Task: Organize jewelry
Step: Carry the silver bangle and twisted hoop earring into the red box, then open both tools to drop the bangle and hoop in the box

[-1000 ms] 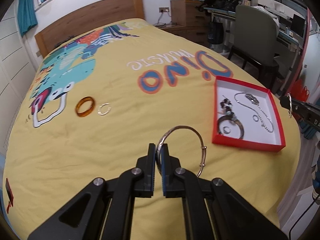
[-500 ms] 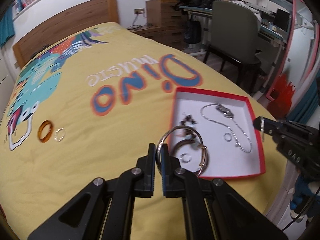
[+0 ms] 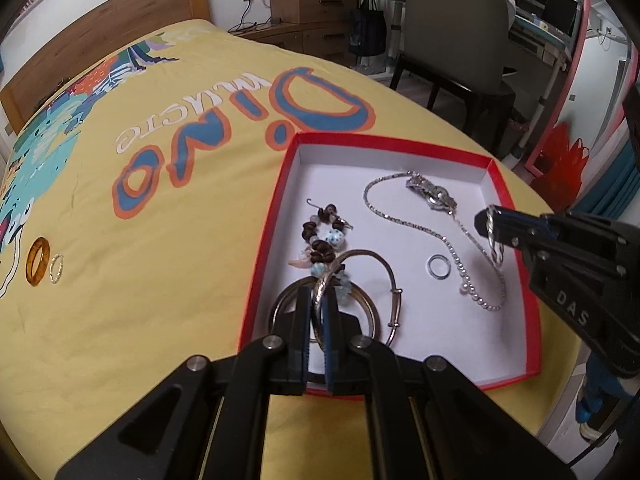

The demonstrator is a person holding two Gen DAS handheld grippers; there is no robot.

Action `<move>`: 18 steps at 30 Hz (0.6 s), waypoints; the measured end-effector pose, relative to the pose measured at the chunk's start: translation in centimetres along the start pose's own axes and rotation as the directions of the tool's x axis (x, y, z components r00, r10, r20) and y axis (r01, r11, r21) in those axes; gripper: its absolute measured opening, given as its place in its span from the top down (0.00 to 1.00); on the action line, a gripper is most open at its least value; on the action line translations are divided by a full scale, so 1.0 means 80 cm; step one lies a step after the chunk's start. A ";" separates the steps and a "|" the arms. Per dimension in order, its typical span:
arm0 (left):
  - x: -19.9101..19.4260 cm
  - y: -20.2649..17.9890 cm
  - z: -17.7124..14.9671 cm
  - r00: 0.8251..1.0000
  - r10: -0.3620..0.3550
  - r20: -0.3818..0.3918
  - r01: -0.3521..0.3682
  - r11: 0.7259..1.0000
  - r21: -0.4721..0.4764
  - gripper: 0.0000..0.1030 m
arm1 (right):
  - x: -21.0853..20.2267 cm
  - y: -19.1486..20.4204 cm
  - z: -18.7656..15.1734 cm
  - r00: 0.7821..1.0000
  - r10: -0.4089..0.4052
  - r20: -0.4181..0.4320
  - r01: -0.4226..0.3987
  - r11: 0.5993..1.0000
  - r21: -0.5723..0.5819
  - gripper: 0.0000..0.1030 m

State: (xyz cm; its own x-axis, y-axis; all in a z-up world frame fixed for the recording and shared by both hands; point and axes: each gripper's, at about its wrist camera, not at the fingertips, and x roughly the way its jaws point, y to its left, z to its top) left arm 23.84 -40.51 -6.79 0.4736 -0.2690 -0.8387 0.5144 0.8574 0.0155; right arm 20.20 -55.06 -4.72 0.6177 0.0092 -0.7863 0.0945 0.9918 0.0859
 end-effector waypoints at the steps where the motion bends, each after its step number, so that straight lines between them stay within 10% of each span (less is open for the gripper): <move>1: 0.003 -0.002 -0.001 1.000 0.004 -0.002 -0.004 1.000 0.003 0.95 | 0.005 -0.001 0.001 1.000 -0.004 -0.007 0.004 1.000 -0.009 0.95; 18: 0.044 -0.007 -0.022 0.999 0.009 -0.054 -0.008 1.000 0.017 0.95 | 0.050 -0.008 0.000 0.997 -0.028 -0.074 0.021 0.994 -0.104 0.95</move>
State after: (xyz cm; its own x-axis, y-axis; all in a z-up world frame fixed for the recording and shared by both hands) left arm 23.97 -41.18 -10.73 0.4389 -0.2374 -0.8666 0.5228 0.8519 0.0314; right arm 22.62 -55.69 -7.92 0.5553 -0.0095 -0.8316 0.0257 0.9997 0.0057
